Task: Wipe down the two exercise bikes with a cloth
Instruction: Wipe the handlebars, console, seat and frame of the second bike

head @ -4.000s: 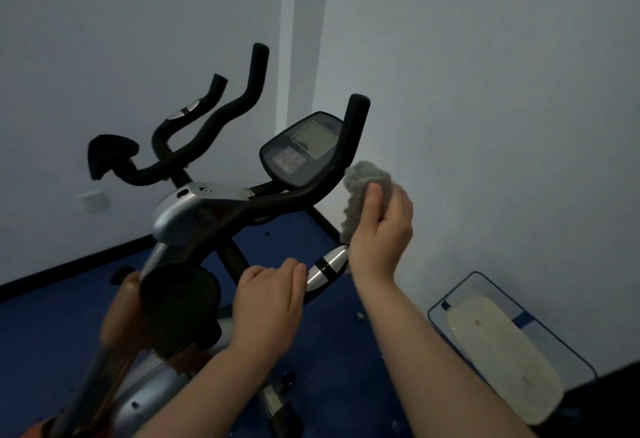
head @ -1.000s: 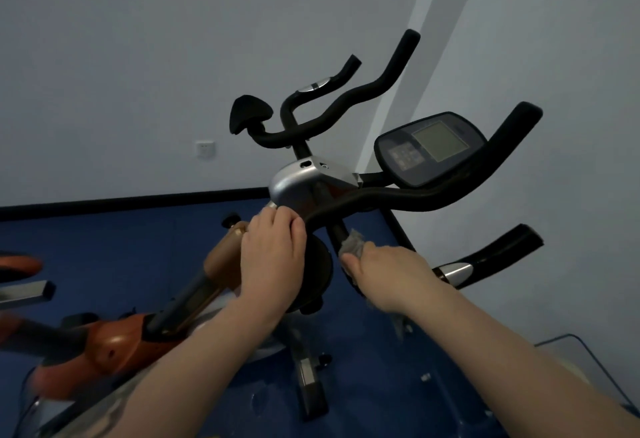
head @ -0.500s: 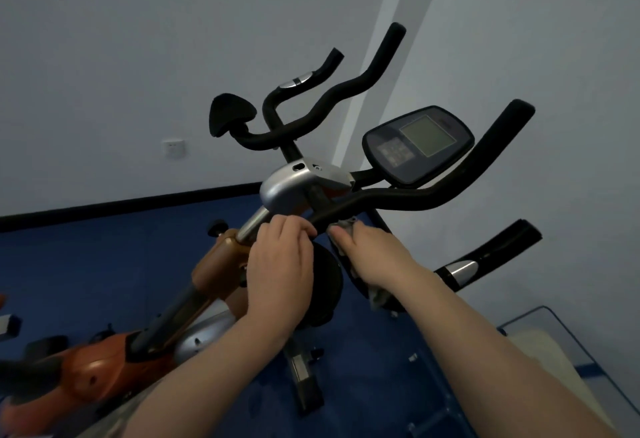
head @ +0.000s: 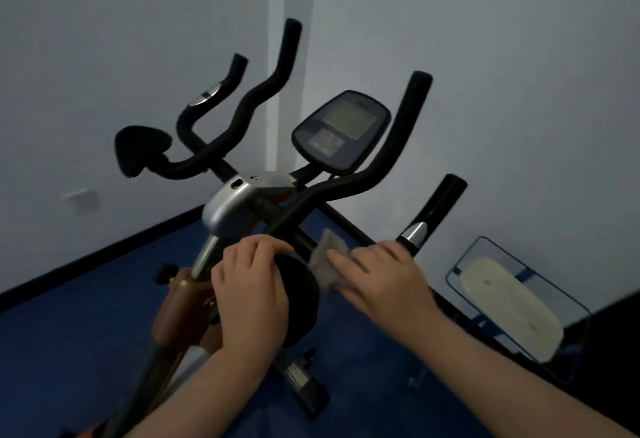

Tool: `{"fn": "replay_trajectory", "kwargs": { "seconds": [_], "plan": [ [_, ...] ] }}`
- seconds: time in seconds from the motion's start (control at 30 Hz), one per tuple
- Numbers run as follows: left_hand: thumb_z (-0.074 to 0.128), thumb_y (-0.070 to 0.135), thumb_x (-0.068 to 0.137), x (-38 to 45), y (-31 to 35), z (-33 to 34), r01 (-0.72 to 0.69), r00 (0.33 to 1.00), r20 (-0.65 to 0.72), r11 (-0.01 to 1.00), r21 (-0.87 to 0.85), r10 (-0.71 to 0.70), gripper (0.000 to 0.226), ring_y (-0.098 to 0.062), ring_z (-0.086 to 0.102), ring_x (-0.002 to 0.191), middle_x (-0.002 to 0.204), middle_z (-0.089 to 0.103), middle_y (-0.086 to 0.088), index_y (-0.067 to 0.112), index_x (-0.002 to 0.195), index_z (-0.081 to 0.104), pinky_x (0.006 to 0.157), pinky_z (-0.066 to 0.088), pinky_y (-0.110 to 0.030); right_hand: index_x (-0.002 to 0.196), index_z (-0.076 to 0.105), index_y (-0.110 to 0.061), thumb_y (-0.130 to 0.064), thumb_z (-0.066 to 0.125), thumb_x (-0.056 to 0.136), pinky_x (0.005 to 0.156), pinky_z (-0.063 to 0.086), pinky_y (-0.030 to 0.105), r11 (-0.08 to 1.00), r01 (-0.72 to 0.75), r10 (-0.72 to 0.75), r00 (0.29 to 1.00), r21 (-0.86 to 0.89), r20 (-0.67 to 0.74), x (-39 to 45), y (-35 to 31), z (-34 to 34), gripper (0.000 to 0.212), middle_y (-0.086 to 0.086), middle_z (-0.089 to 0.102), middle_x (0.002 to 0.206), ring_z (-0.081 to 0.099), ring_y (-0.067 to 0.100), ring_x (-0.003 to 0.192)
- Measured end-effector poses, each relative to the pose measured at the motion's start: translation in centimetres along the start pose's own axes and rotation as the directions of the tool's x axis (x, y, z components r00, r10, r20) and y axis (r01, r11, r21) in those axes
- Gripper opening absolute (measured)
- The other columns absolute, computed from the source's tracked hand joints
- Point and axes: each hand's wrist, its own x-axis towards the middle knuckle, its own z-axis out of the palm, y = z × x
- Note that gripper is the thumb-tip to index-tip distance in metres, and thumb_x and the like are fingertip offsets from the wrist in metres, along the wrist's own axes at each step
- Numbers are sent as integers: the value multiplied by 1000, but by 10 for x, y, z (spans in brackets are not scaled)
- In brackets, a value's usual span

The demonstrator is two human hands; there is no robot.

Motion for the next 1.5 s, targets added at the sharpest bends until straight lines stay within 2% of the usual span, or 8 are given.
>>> {"fn": "replay_trajectory", "kwargs": {
  "seconds": [0.2,0.4,0.5,0.67,0.77,0.87,1.3,1.5],
  "plan": [
    [59,-2,78,16,13,-1,-335,923,184,941,-41,337,27,-18,60,88,96,63,4,18,96,65,83,33,-28,98,74,-12,-24,56,88,117,18,44,923,-360,383,891,133,-245,-15,15,4,24,6,67,115,51,26,125],
    [58,4,90,48,26,8,-335,872,328,932,-139,363,21,-17,61,91,100,64,5,17,105,65,83,41,-31,121,67,-13,-26,50,95,119,18,48,946,-311,321,934,88,-157,-27,17,8,34,8,60,131,44,27,134],
    [56,10,93,46,34,13,-283,892,328,950,-130,310,19,-14,62,89,98,66,9,21,105,66,81,48,-34,144,45,-21,-20,45,102,121,17,47,651,-623,735,659,433,-156,-19,2,5,42,1,30,157,19,18,148],
    [58,6,87,33,33,16,-197,935,265,967,-161,235,23,-8,63,74,85,67,16,26,93,69,68,52,-37,147,10,-56,-37,29,104,110,28,17,324,-562,904,421,761,-75,7,-37,13,51,-20,-5,161,8,1,147],
    [60,4,86,34,33,17,-184,940,262,972,-149,218,25,-1,51,63,69,56,20,27,91,69,63,44,-32,149,-5,-50,-34,30,105,92,27,2,140,-638,966,255,757,36,23,8,5,58,-11,7,163,23,0,139],
    [60,5,86,33,35,16,-161,945,266,978,-133,192,24,1,45,56,60,48,22,28,88,68,56,35,-27,154,3,-42,-36,30,105,93,45,28,-74,-612,979,103,787,173,30,20,6,56,3,47,146,53,18,121],
    [64,0,83,33,34,18,-113,969,213,991,-66,125,29,0,53,60,70,61,17,28,80,66,59,31,-15,100,52,-28,-57,44,94,52,55,35,-386,-178,902,131,905,411,22,9,22,31,3,69,70,67,22,56],
    [62,1,84,33,30,23,-99,972,211,994,-45,107,30,-1,55,64,71,62,16,31,80,65,58,37,-20,116,46,-27,-39,46,100,66,56,41,-167,-244,946,233,955,225,28,59,11,20,9,69,86,68,24,72]
  ]
}}
